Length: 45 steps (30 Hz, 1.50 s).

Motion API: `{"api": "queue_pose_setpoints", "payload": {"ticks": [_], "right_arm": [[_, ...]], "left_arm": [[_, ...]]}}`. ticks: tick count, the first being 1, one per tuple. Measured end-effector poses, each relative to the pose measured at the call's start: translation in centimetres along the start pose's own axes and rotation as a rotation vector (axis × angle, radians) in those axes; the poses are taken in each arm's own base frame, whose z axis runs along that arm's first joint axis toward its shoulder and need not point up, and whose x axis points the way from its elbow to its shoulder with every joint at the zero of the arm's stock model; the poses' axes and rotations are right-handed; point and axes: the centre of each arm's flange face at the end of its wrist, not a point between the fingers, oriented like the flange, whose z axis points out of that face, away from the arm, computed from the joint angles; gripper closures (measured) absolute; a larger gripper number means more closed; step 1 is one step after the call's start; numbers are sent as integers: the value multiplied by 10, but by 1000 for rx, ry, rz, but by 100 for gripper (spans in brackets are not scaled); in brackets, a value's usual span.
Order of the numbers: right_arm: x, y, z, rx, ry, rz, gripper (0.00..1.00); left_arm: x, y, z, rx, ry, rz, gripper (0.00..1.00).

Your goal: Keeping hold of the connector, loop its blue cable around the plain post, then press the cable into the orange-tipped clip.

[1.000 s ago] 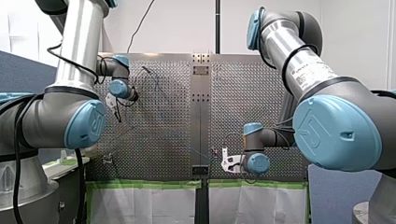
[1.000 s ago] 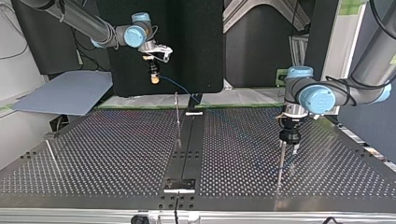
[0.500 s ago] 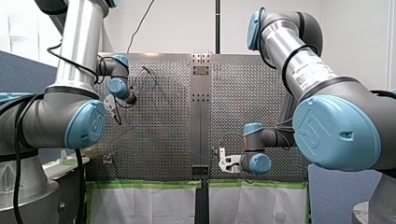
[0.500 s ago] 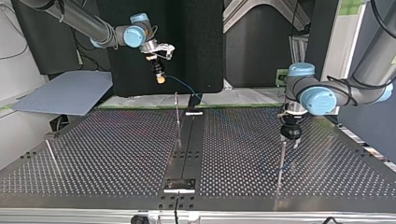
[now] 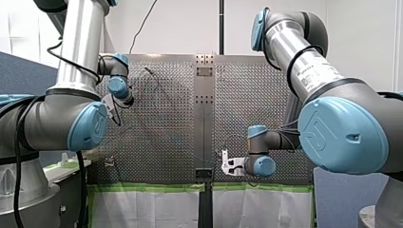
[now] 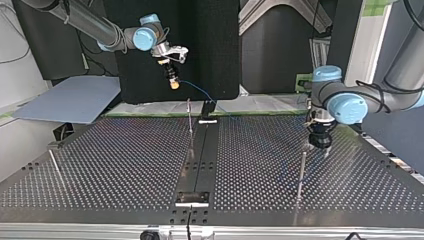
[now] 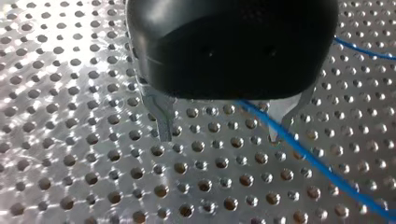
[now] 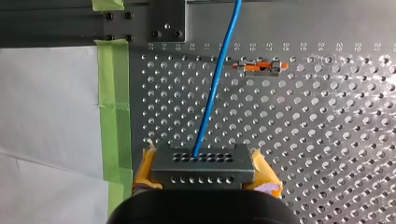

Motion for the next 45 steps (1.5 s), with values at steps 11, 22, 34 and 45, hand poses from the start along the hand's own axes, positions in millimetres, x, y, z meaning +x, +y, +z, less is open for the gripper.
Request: {"api": "queue_pose_setpoints", "payload": {"ticks": [11, 22, 34, 45], "right_arm": [[0, -2, 0, 5, -3, 1, 89], [0, -2, 0, 5, -3, 2, 89], [0, -4, -1, 8, -3, 1, 89], [0, -5, -1, 10, -3, -1, 89]], "left_arm": [[-8, 1, -1, -16, -26, 14, 2], [-12, -9, -11, 17, -7, 22, 2], [-8, -11, -43, 48, 23, 41, 2], [-2, -17, -55, 91, 87, 60, 2]]}}
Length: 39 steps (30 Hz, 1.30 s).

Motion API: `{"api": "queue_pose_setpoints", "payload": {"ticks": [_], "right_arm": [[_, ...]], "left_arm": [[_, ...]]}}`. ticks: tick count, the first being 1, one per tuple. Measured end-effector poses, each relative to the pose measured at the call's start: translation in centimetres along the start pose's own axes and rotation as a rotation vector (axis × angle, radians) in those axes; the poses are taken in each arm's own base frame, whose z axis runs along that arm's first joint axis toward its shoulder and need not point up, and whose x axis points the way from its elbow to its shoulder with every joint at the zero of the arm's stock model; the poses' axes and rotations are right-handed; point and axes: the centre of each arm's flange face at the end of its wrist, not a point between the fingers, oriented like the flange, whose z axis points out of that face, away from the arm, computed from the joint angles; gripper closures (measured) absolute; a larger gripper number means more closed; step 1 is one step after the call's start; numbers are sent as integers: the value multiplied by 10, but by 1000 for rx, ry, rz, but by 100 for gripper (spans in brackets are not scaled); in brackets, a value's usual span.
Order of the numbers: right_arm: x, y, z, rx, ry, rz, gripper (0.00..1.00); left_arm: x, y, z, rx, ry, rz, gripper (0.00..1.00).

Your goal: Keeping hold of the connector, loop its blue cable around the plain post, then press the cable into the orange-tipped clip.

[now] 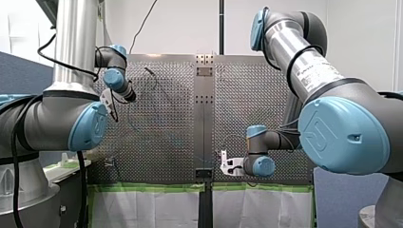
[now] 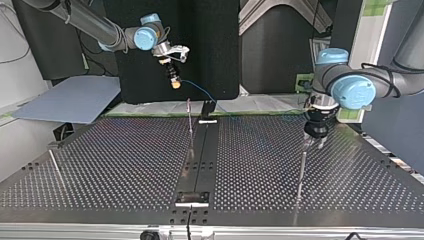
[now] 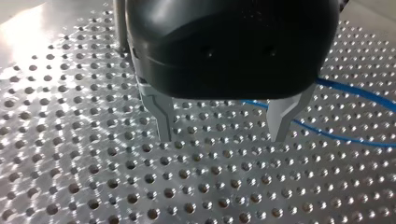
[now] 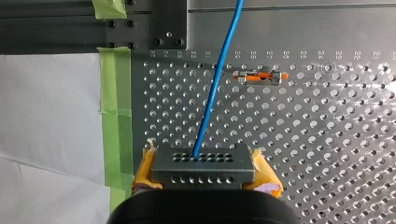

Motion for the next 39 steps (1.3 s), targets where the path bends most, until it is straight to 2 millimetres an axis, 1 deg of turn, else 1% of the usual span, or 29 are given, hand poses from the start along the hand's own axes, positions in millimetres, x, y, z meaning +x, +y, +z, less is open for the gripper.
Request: {"api": "queue_pose_setpoints", "payload": {"ticks": [7, 17, 26, 29, 34, 39], "right_arm": [[0, -1, 0, 2, -2, 0, 89], [0, -1, 0, 2, -2, -2, 89], [0, -2, 0, 4, -1, -2, 89], [-1, -3, -1, 5, -2, -2, 89], [-1, -4, -1, 7, -3, -3, 89], [-1, -5, -1, 8, -3, -3, 89]], "left_arm": [[-1, -7, -5, 46, 28, -6, 2], [-11, -12, -15, 58, 32, -9, 2], [0, -5, -22, 44, 62, -3, 2], [0, -4, -24, 42, 65, 1, 2], [-5, -7, -31, 45, 54, 3, 2], [-17, -12, -46, 55, 26, 3, 2]]}}
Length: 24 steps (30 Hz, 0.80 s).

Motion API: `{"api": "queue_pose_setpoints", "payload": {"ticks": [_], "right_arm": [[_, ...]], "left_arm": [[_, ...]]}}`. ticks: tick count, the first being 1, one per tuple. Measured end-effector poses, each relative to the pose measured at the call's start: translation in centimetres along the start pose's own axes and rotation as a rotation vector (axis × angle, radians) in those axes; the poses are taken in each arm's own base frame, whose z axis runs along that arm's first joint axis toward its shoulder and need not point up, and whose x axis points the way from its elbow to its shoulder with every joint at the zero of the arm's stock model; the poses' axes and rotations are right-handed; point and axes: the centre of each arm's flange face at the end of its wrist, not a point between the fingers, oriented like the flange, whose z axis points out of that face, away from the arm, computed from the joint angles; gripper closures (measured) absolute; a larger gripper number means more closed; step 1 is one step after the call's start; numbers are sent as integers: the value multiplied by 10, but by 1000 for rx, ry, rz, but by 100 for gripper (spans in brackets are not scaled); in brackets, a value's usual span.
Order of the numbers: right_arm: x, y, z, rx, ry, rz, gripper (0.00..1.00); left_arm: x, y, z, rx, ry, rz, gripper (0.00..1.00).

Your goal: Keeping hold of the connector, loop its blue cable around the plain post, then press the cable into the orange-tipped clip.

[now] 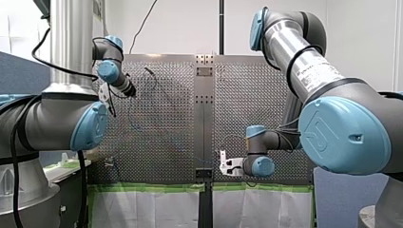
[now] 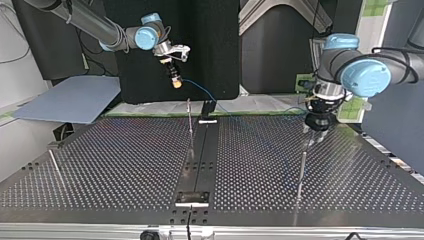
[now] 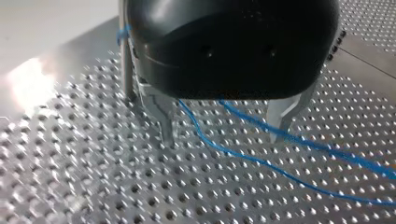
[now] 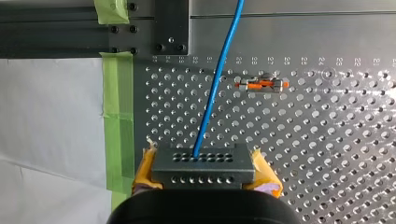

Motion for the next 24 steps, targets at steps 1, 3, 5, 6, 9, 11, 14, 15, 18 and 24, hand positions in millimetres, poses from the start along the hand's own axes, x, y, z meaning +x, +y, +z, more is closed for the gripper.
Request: {"api": "queue_pose_setpoints", "payload": {"ticks": [1, 3, 5, 6, 9, 11, 14, 15, 18, 24], "right_arm": [[0, 0, 0, 0, 0, 0, 89], [0, 0, 0, 1, 0, 0, 89], [0, 0, 0, 1, 1, 1, 89], [0, 0, 0, 0, 1, 1, 89], [0, -1, 0, 1, 1, 1, 89], [0, -1, 0, 1, 1, 1, 89], [0, -1, 0, 2, 1, 1, 89], [0, -1, 0, 2, 1, 1, 89], [0, -1, 0, 2, 1, 2, 89], [0, -1, 0, 1, 2, 2, 89]], "left_arm": [[-2, -1, -3, 2, -3, 1, 2], [-3, -4, -8, 12, -3, 2, 2], [-1, -6, -12, 26, 7, 2, 2], [0, -7, -13, 34, 13, 2, 2], [3, -11, -17, 56, 27, 4, 2], [2, -13, -22, 63, 25, 6, 2], [-3, -18, -31, 65, 14, 10, 2], [-5, -19, -34, 62, 9, 14, 2], [-15, -22, -43, 45, -10, 34, 2], [-46, -39, -62, 18, -74, 95, 2]]}}
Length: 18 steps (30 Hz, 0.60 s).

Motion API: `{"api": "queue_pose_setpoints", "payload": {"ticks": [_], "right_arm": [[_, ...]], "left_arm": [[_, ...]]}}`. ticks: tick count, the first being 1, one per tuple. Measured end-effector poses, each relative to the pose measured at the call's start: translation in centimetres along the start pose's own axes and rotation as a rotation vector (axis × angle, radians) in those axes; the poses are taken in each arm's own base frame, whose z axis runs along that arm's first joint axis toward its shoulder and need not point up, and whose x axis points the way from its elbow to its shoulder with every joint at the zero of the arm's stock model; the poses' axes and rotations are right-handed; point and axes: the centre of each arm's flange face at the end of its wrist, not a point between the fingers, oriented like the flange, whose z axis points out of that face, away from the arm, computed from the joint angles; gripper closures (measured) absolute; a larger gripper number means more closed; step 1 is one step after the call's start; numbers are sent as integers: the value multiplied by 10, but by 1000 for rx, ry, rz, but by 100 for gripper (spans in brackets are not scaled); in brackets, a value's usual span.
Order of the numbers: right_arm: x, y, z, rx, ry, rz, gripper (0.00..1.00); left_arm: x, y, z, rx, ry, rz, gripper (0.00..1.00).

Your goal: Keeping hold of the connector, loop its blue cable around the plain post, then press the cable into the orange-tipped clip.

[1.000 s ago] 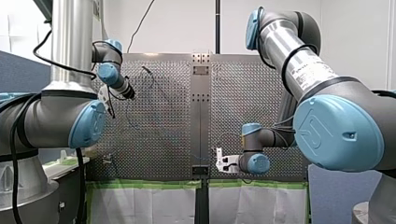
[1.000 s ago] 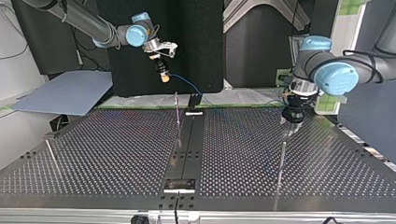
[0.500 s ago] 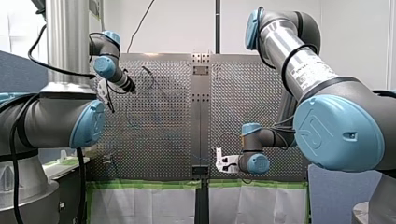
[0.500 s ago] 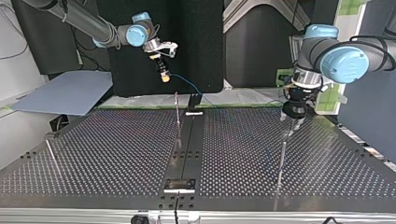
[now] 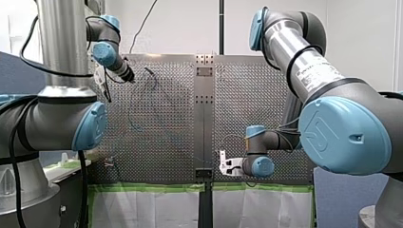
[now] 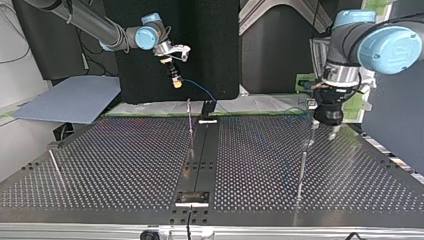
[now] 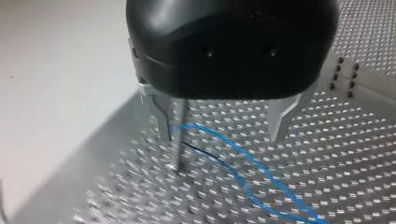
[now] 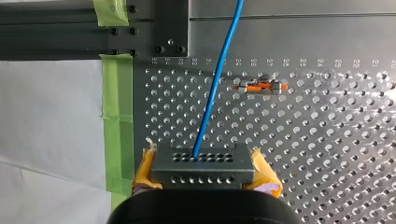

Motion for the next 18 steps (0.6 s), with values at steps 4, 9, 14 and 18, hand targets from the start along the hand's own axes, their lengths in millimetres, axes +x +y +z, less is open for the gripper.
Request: {"api": "queue_pose_setpoints", "payload": {"ticks": [4, 9, 14, 18], "right_arm": [[0, 0, 0, 0, 1, 1, 89], [0, 0, 0, 0, -1, 3, 89], [0, 0, 1, 2, -1, 4, 89], [1, 0, 1, 4, 1, 5, 89]], "left_arm": [[-28, -12, -12, -17, -51, 45, 2], [-56, -24, -24, -51, -96, 98, 2], [-74, -33, -29, -71, -110, 146, 2], [-85, -47, -36, -45, -105, 184, 2]]}}
